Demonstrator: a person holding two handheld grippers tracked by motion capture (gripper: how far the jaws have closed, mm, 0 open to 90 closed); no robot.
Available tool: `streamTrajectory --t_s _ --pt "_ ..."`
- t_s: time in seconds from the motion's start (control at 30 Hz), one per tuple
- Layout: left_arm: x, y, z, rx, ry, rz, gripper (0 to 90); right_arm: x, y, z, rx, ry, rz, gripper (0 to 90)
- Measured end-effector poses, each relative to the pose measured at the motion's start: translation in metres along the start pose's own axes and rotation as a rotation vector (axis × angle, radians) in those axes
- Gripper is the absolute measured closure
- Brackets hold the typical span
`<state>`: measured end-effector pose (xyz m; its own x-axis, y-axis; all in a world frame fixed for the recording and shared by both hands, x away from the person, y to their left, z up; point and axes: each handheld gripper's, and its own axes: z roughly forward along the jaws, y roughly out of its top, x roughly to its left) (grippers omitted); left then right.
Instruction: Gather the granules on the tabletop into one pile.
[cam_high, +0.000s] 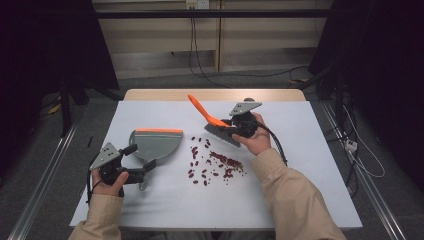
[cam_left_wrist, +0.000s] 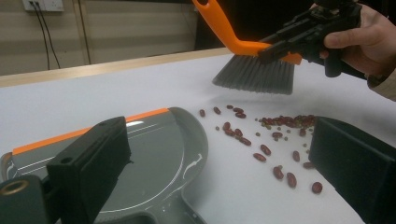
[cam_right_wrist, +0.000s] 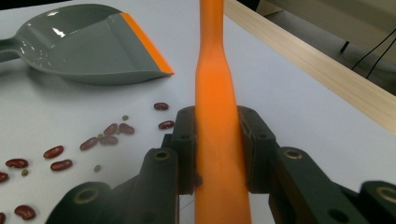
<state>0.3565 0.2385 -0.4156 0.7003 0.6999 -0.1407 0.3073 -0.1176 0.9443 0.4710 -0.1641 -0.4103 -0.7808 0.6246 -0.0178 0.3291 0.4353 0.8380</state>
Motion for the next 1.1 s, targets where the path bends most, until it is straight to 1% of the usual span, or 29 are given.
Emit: streamTrajectory --t_s 0.1,0.17,0.27,0.4,0.43,0.5,0.57,0.6,0.8,0.87,0.9,0.93,0.97,1.07,1.1 --pt "0.000 0.000 0.000 0.001 0.000 0.000 5.0 -0.002 0.003 0.005 0.000 -0.007 -0.002 71.3" --pt "0.000 0.000 0.000 0.005 0.000 0.002 5.1 -0.004 0.004 0.008 -0.003 -0.002 0.003 71.3" --pt "0.001 -0.001 0.000 0.003 0.001 0.001 5.1 -0.005 0.005 0.013 -0.001 -0.003 -0.004 71.4" --pt "0.001 -0.001 0.000 0.005 0.005 -0.001 5.1 -0.007 0.007 0.019 -0.015 -0.013 -0.004 71.4" --pt "0.001 -0.001 0.000 0.005 0.005 0.000 5.1 -0.007 0.008 0.021 -0.016 -0.017 -0.017 71.4" --pt "0.001 -0.001 0.000 0.004 0.008 -0.002 5.1 -0.007 0.009 0.025 -0.024 -0.015 -0.013 71.3" --pt "0.002 -0.001 0.000 0.007 0.009 0.000 5.1 -0.005 0.010 0.030 -0.021 -0.023 -0.029 71.4" --pt "0.002 -0.001 0.000 0.005 0.007 -0.002 5.1 -0.005 0.011 0.033 -0.019 -0.019 -0.034 71.3" --pt "0.004 -0.002 -0.001 0.005 0.012 -0.006 5.1 0.001 0.015 0.049 -0.027 -0.030 -0.075 71.4" --pt "0.004 -0.002 -0.001 0.007 0.017 -0.009 5.1 0.004 0.015 0.054 -0.014 -0.025 -0.099 71.3" --pt "0.005 -0.002 -0.002 0.008 0.017 -0.008 5.1 0.007 0.014 0.058 0.003 -0.020 -0.121 71.3" --pt "0.005 -0.002 -0.002 0.007 0.017 -0.008 5.1 0.008 0.013 0.060 0.002 -0.009 -0.130 71.3" --pt "0.004 -0.002 -0.002 0.006 0.015 -0.008 5.1 0.011 0.013 0.060 0.001 0.006 -0.135 71.3" --pt "0.004 -0.003 -0.001 0.006 0.012 -0.006 5.1 0.017 0.014 0.060 0.020 0.038 -0.195 71.3" --pt "0.004 -0.003 -0.001 0.006 0.012 -0.006 5.1 0.019 0.014 0.059 0.027 0.056 -0.202 71.2"
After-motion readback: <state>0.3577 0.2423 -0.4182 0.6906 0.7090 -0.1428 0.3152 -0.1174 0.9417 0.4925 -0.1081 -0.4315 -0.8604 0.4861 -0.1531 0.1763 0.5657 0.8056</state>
